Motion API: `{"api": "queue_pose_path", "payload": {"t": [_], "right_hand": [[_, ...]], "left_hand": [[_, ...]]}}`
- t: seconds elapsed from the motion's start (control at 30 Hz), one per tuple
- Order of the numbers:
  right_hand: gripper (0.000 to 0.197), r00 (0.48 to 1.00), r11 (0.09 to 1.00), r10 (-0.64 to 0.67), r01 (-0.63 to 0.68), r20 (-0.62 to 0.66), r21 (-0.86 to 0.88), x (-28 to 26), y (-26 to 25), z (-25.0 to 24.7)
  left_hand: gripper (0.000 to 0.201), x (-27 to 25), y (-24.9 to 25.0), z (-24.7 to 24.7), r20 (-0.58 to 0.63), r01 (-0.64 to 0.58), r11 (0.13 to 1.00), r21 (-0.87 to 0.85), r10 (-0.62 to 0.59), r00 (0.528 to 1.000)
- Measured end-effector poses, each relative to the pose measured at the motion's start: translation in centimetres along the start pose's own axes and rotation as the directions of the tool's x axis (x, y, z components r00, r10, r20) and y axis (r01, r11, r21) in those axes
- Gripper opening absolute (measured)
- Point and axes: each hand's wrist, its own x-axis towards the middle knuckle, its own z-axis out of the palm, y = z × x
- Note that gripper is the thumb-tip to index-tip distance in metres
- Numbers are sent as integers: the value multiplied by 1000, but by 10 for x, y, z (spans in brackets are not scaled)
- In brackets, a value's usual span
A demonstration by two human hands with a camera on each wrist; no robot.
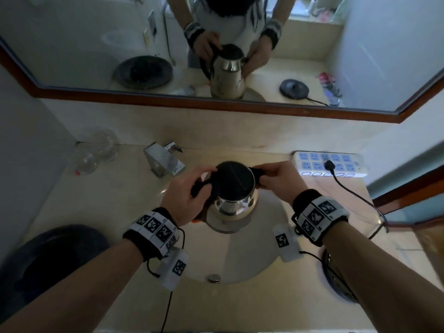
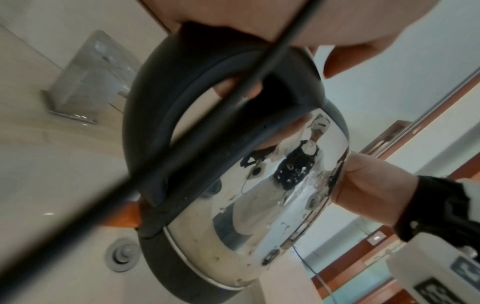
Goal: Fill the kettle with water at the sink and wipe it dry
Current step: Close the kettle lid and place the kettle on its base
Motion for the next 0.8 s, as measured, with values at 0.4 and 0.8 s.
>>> {"api": "queue_pose_path", "payload": {"t": [0.4, 0.8], "right_hand": [[47, 894, 997, 51, -22, -446, 68, -98, -28, -87], [32, 733, 982, 176, -172, -657, 71, -172, 67, -185]], "left_hand": [[33, 59, 87, 64, -70, -5, 999, -32, 3, 998], [47, 58, 163, 199, 110, 78, 986, -145, -62, 992]]}}
